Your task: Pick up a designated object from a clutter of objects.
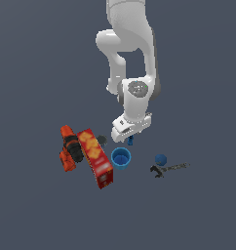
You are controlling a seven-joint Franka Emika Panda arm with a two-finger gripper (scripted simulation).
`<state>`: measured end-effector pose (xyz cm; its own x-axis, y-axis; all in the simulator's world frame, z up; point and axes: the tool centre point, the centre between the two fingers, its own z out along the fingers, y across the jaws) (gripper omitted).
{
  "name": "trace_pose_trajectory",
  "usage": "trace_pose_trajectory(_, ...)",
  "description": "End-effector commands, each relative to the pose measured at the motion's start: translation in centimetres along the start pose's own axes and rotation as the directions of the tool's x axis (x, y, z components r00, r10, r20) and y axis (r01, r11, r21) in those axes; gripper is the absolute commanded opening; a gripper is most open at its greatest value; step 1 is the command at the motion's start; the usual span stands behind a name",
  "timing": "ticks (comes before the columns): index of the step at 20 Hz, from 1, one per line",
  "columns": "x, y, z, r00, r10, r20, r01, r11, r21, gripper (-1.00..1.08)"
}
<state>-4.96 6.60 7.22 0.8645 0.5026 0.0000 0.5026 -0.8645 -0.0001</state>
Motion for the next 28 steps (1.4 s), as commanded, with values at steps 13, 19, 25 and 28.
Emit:
trace_pose_trajectory(13,0.0,0.0,2.9,1.000,-0.002,0.000,0.002,1.000,0.000,-1.00)
trace_pose_trajectory(19,0.0,0.0,2.9,1.000,-0.002,0.000,0.002,1.000,0.000,-1.00)
trace_pose_trajectory(25,-0.2,0.0,2.4,1.000,-0.002,0.000,0.002,1.000,0.000,-1.00)
trace_pose_trajectory(28,-0.4,-0.1,1.6,1.000,-0.002,0.000,0.002,1.000,0.000,-1.00)
